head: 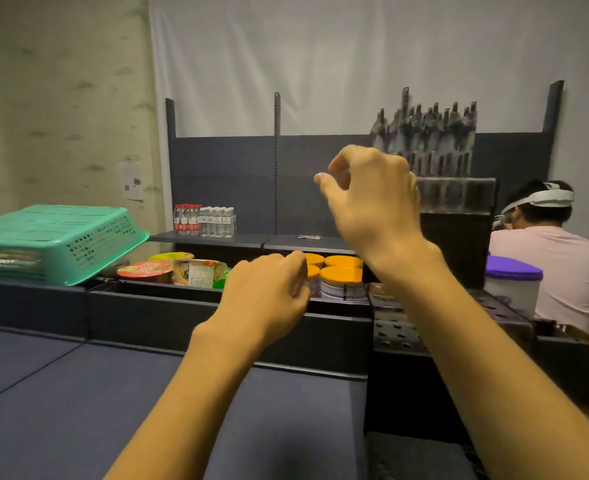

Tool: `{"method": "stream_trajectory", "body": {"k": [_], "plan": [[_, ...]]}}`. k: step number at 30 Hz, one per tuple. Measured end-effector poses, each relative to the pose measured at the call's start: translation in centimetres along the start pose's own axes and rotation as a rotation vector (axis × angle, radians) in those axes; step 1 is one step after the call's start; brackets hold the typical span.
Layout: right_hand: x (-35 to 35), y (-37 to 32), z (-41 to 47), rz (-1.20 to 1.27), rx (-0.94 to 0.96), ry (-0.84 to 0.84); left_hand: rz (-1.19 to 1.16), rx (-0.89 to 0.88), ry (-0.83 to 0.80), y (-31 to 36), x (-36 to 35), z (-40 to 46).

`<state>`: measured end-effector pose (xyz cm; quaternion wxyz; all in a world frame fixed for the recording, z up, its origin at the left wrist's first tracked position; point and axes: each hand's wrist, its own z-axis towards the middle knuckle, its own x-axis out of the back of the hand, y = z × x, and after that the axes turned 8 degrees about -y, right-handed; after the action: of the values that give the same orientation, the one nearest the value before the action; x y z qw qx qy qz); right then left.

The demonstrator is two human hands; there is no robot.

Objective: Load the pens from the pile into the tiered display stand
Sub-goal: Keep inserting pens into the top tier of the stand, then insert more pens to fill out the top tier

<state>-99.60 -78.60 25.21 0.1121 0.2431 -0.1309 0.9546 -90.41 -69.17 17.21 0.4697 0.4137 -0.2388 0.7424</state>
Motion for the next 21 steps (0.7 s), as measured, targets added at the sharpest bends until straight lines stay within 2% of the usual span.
{"method": "stream_trajectory", "body": {"k": [4,10,15,21], "plan": [[-2.3,-1.9,-3.9,0.032,0.098,-0.132,0.040,0.063,0.015,-1.4,-1.1,-4.1],[-7.9,-6.3,-11.5,0.040,0.168,-0.426,0.061,0.158,-0.095,-5.6,-3.5,-12.8],[-11.1,-12.3,-14.7,0.024,0.116,-0.501,0.064,0.211,-0.119,-12.6,-3.0,-18.8],[-16.5,-23.6,-19.3,0.117,0.031,-0.528,0.034,0.194,-0.119,-22.2,-0.6,-25.8]]}}
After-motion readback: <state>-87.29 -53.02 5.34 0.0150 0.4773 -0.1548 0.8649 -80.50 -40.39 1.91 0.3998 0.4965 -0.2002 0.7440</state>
